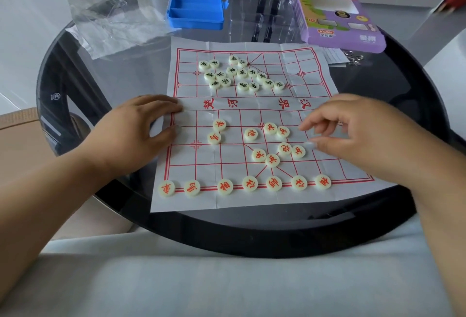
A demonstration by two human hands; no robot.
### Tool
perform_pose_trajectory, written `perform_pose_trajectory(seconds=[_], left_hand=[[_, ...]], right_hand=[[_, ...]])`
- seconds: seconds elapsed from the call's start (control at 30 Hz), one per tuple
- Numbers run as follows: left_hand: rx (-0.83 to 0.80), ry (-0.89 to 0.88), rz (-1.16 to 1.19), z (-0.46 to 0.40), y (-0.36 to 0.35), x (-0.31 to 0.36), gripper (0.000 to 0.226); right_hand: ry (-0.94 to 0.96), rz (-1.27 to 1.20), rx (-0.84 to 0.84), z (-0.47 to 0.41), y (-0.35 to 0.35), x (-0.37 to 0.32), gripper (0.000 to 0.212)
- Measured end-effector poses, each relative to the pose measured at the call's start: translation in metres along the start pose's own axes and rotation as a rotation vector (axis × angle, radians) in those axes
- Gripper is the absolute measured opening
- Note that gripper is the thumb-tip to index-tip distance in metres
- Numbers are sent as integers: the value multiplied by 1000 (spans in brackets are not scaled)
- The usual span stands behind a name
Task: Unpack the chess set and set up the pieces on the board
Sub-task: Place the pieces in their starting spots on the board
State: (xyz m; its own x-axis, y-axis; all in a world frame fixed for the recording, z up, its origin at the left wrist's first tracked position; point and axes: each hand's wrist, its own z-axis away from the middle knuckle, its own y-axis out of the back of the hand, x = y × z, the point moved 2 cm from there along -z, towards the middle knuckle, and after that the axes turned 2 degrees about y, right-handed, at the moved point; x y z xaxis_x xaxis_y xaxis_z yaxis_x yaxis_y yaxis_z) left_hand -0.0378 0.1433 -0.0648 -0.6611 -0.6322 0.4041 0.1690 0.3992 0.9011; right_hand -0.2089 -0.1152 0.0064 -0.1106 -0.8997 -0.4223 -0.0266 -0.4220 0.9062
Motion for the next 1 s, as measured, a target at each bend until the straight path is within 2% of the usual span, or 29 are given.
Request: perform_pose_trajectory(seconds=[0.13,0.4,0.63,0.73,0.87,1.0], left_hand=[[-11,12,7,-1,-1,0,42],[-6,20,-2,-1,-1,0,43],[-14,25,7,-1,0,1,44],[-9,15,8,-1,-1,1,42],[-20,6,6,-2,-2,0,46],[-18,3,8,-2,-3,-2,49]], right_hand=[[107,42,-18,-31,-10,-29,14],[326,206,-136,-81,-54,-62,34],[398,207,-119,-87,-57,-59,16],[340,181,-63,-75,-34,-45,14],[190,16,45,-36,-1,-10,11],[19,-82,57,12,1,31,13]])
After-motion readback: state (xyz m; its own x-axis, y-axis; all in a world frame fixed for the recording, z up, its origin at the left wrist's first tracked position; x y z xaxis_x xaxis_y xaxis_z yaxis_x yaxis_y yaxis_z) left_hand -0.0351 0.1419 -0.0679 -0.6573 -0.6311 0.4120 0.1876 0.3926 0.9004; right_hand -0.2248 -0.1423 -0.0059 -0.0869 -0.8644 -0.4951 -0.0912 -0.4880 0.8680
